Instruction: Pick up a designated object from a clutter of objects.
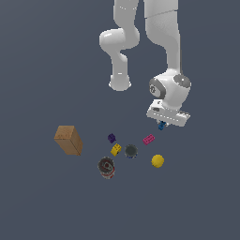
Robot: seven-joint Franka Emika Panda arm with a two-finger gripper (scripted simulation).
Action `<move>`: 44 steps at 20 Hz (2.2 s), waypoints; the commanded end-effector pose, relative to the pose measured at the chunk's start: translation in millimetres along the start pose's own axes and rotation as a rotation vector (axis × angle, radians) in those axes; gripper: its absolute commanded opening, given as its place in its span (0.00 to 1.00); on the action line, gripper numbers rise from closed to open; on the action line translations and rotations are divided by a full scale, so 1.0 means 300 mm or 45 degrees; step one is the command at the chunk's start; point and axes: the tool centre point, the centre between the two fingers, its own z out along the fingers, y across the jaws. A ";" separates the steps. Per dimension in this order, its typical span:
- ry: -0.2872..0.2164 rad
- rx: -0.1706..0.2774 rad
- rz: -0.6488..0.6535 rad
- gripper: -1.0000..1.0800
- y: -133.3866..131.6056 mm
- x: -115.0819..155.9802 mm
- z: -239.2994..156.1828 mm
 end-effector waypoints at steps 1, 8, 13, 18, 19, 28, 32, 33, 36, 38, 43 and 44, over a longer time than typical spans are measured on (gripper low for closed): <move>0.001 0.001 0.000 0.00 0.002 0.007 -0.011; 0.000 0.001 0.000 0.00 0.024 0.060 -0.102; -0.001 0.002 -0.001 0.00 0.050 0.126 -0.214; -0.003 0.004 -0.002 0.00 0.084 0.211 -0.363; -0.003 0.004 -0.002 0.00 0.091 0.230 -0.395; -0.004 0.005 -0.002 0.00 0.156 0.397 -0.679; -0.004 0.005 -0.002 0.00 0.184 0.474 -0.805; -0.004 0.005 -0.002 0.00 0.191 0.493 -0.836; -0.003 0.004 -0.001 0.00 0.211 0.549 -0.927; -0.003 0.003 -0.001 0.00 0.223 0.583 -0.982; -0.002 0.002 0.000 0.00 0.249 0.662 -1.104; -0.001 0.002 0.000 0.00 0.253 0.676 -1.127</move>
